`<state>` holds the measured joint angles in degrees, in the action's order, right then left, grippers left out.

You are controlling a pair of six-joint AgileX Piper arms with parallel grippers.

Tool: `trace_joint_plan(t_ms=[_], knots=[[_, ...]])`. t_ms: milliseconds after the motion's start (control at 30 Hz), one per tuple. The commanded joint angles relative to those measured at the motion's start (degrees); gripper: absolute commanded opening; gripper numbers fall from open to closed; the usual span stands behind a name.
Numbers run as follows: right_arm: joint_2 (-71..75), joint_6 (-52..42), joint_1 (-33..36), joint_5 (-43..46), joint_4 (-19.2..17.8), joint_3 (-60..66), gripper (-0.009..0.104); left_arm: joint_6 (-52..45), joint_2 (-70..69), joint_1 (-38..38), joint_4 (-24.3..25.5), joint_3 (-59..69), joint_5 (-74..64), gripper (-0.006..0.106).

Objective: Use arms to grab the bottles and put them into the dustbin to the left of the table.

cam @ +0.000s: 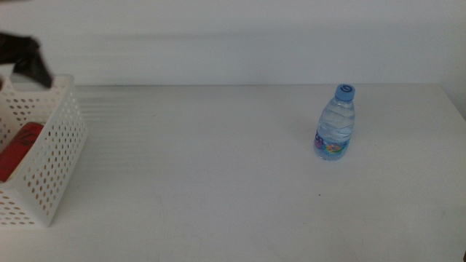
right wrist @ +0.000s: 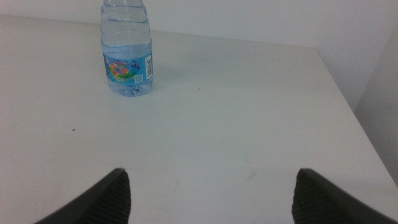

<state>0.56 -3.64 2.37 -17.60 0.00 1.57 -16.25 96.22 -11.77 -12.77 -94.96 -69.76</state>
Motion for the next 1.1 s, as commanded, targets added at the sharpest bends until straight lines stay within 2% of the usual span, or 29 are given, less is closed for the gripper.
trace_joint_plan(t_ms=[0,267,400,667,833,933,1067], knots=[[1.6,-0.9,-0.3,4.2,0.0,-0.4,0.068,-2.8,-7.7,3.9,-3.6,0.3,4.1,0.09],[1.6,-0.9,-0.3,4.2,0.0,-0.4,0.068,-2.8,-23.8,19.1,-3.5,12.5,17.6,0.09],[1.6,-0.9,-0.3,4.2,0.0,-0.4,0.068,-3.5,-34.4,27.5,-1.2,20.8,24.3,0.09],[1.6,-0.9,-0.3,4.2,0.0,-0.4,0.068,-3.1,-51.8,35.5,-1.0,39.6,27.1,0.09],[1.6,-0.9,-0.3,4.2,0.0,-0.4,0.068,4.4,-60.6,44.8,1.2,52.9,32.2,0.09],[1.6,-0.9,-0.3,4.2,0.0,-0.4,0.068,10.8,-64.3,50.6,3.2,61.0,40.3,0.09],[1.6,-0.9,-0.3,4.2,0.0,-0.4,0.068,12.0,-68.3,54.7,5.4,68.1,51.7,0.09]])
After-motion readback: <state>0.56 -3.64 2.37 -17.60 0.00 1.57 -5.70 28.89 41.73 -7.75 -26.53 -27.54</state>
